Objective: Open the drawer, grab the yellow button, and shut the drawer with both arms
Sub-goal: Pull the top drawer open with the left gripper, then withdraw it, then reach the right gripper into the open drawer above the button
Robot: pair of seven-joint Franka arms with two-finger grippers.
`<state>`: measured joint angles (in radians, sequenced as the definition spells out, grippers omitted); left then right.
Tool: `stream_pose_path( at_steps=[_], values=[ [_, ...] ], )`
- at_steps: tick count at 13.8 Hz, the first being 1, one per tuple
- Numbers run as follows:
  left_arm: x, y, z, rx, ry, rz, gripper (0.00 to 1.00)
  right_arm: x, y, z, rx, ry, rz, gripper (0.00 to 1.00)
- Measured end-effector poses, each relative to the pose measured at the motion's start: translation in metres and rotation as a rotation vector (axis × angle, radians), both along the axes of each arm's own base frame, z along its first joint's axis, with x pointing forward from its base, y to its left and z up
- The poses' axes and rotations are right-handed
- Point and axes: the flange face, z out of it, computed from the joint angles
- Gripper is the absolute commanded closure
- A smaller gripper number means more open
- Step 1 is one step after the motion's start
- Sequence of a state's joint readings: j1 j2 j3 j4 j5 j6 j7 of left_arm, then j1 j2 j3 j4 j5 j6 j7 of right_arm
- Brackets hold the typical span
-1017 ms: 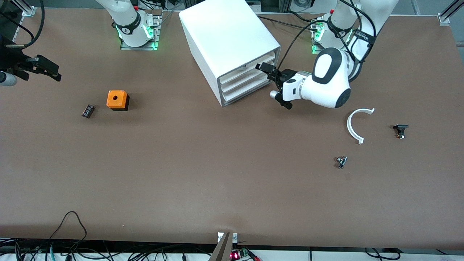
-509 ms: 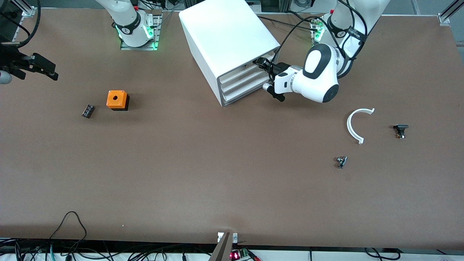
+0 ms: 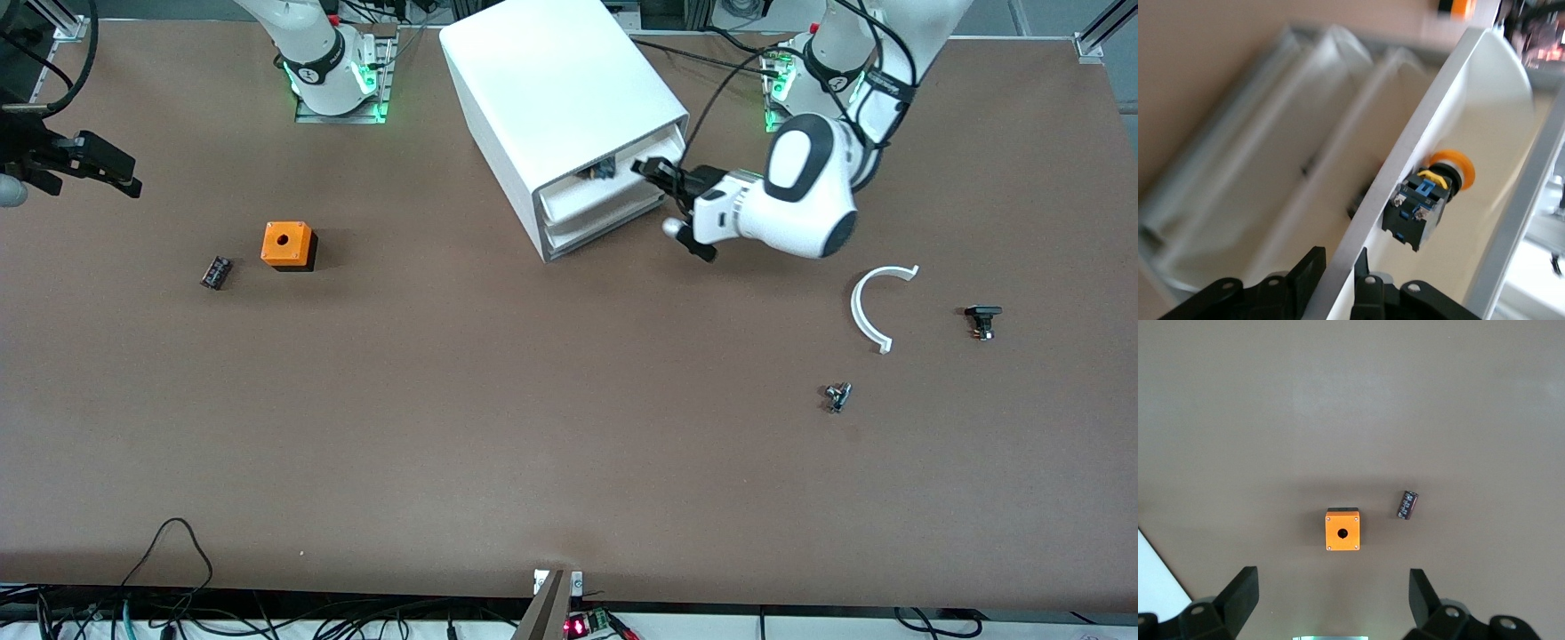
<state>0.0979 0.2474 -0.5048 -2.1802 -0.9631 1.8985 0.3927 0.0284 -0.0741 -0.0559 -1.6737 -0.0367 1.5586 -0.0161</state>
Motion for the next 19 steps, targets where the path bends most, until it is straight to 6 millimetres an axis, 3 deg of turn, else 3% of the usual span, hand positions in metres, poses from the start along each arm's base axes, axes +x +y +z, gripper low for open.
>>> stream_pose_path(
  at_steps=[1, 2, 3, 6, 9, 11, 13, 15, 19],
  values=[
    [0.017, 0.021, 0.003, 0.007, -0.044, 0.052, 1.0, 0.0, 0.0, 0.0, 0.0, -0.002, -0.001, 0.0],
    [0.03, 0.036, 0.008, 0.011, -0.084, 0.089, 0.93, 0.001, 0.0, 0.0, 0.0, -0.004, -0.002, 0.0],
    [0.04, 0.046, 0.015, 0.012, -0.113, 0.115, 0.01, 0.001, 0.0, 0.0, 0.0, -0.004, -0.003, 0.0],
    [0.054, 0.054, 0.02, 0.046, -0.179, 0.177, 0.0, 0.001, 0.0, -0.002, 0.0, 0.002, -0.004, 0.0],
    [0.075, 0.072, 0.03, 0.1, -0.268, 0.274, 0.0, 0.01, 0.005, -0.019, -0.002, 0.035, 0.006, 0.0],
    [0.088, 0.091, 0.052, 0.156, -0.355, 0.26, 0.0, 0.016, 0.008, -0.033, -0.001, 0.063, 0.02, 0.0],
    [0.106, 0.123, 0.096, 0.228, -0.484, 0.255, 0.0, 0.019, 0.012, -0.048, 0.003, 0.108, 0.047, 0.0],
    [0.119, 0.16, 0.149, 0.301, -0.601, 0.274, 0.0, 0.022, 0.037, -0.056, 0.01, 0.127, 0.099, 0.0],
    [0.109, 0.216, 0.216, 0.472, -0.682, 0.145, 0.0, 0.023, 0.131, -0.069, 0.007, 0.109, 0.265, 0.0]
  ],
)
